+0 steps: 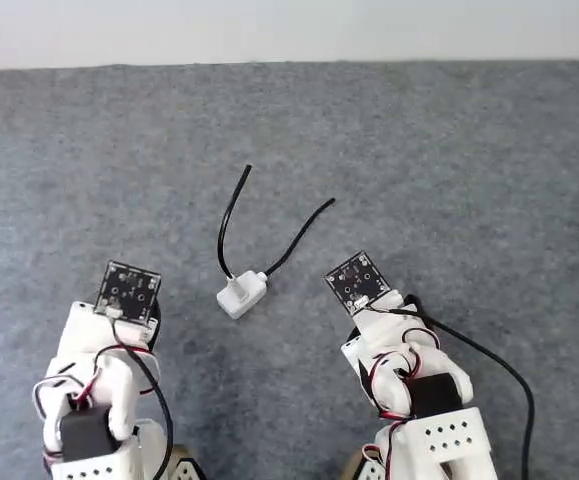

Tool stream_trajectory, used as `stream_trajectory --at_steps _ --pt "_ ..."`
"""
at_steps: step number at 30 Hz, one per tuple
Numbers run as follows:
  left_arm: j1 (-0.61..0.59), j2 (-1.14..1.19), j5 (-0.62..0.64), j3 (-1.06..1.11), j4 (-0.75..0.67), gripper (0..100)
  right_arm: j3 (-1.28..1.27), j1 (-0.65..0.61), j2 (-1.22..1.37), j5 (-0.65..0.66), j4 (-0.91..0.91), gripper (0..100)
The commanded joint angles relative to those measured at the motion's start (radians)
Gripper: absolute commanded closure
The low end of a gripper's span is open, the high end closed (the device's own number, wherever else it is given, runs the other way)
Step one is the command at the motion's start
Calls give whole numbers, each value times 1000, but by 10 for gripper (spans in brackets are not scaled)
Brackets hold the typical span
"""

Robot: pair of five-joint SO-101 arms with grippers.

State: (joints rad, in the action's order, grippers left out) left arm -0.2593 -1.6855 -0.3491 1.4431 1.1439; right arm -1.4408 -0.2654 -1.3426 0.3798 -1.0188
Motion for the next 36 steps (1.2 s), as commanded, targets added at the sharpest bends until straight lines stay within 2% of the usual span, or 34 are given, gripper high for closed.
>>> stream_trajectory --at_steps 1,8,20,31,36 --pt "-14 -11 -3 -2 -23 804 12 7 -12 -12 10 685" --pt "-14 -11 72 28 -8 804 11 7 -12 -12 12 685" --pt "-15 -11 72 36 -8 807 9 7 -12 -12 15 685" --pt "-8 -11 66 185 -15 805 9 7 -12 -12 15 685" --pt "-12 -11 66 246 -69 805 9 7 -12 -12 15 685"
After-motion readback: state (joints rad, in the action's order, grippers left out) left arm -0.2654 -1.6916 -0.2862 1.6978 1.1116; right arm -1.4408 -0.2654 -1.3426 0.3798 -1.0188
